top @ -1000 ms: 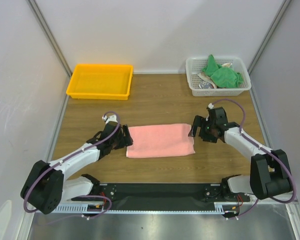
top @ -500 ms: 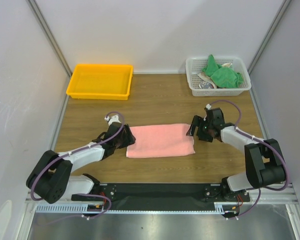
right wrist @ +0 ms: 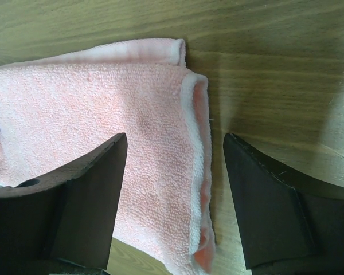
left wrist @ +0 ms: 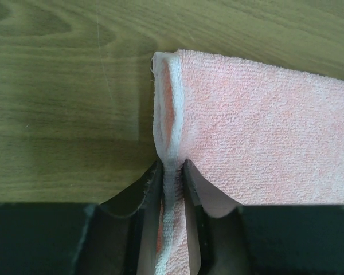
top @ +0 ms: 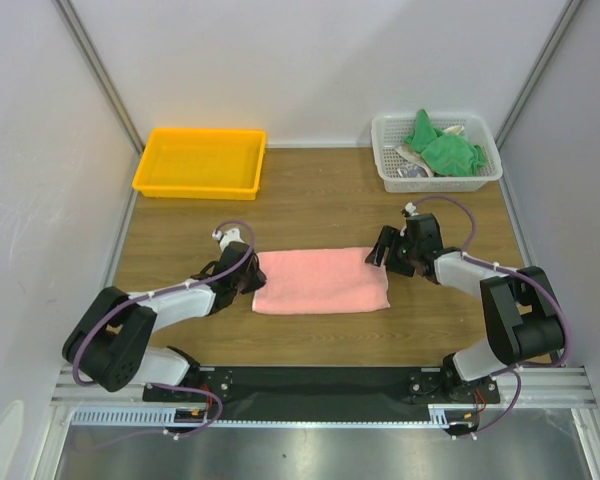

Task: Fold and stack the towels
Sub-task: Neatly place the folded towel into the bin

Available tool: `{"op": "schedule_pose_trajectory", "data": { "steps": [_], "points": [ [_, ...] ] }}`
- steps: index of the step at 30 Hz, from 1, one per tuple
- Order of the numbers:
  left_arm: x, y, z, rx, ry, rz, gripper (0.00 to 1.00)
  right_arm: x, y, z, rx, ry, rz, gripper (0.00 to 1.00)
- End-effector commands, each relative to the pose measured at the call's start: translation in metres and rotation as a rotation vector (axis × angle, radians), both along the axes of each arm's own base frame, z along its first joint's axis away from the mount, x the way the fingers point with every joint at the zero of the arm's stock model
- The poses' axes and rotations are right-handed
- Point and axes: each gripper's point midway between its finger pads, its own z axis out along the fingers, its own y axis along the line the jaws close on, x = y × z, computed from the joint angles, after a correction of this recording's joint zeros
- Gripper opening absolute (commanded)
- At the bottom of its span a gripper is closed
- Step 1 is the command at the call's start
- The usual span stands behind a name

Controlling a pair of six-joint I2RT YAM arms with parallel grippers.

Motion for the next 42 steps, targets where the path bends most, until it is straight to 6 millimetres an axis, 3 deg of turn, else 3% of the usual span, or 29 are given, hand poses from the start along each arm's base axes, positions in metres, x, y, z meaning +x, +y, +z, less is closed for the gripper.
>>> {"op": "schedule_pose_trajectory", "data": {
  "steps": [1, 7, 12, 19, 25, 26, 28, 29, 32, 37, 42],
  "points": [
    [-0.017, 0.007, -0.023, 0.073, 0.096, -0.028, 0.26, -0.049, -0.017, -0.047, -0.092, 0.215, -0.026, 0.73],
    [-0.017, 0.011, -0.022, 0.101, 0.103, -0.027, 0.25, -0.06, -0.025, -0.032, -0.111, 0.248, -0.083, 0.75],
    [-0.018, 0.016, -0.025, 0.147, 0.126, -0.028, 0.17, -0.079, -0.021, -0.027, -0.143, 0.271, -0.104, 0.77],
    [-0.022, 0.019, -0.036, 0.185, 0.163, -0.053, 0.0, -0.091, -0.006, -0.045, -0.143, 0.291, -0.095, 0.74],
    [-0.02, 0.025, -0.035, 0.229, 0.158, -0.06, 0.0, -0.089, 0.0, -0.065, -0.149, 0.318, -0.101, 0.52],
    [-0.019, 0.026, -0.034, 0.235, 0.159, -0.058, 0.0, -0.089, 0.001, -0.066, -0.15, 0.319, -0.101, 0.42],
    [-0.015, 0.027, -0.031, 0.247, 0.145, -0.056, 0.0, -0.086, 0.0, -0.067, -0.157, 0.314, -0.105, 0.32],
    [-0.013, 0.027, -0.03, 0.249, 0.138, -0.053, 0.0, -0.084, -0.001, -0.066, -0.163, 0.304, -0.112, 0.18],
    [0.001, 0.026, -0.02, 0.264, 0.1, -0.039, 0.0, -0.074, -0.002, -0.056, -0.181, 0.263, -0.109, 0.0],
    [0.033, 0.027, 0.011, 0.295, -0.016, 0.006, 0.0, -0.044, -0.009, -0.037, -0.24, 0.142, -0.107, 0.0],
    [0.066, 0.029, 0.053, 0.333, -0.161, 0.048, 0.0, 0.003, 0.005, -0.003, -0.163, 0.032, -0.091, 0.0]
  ]
}}
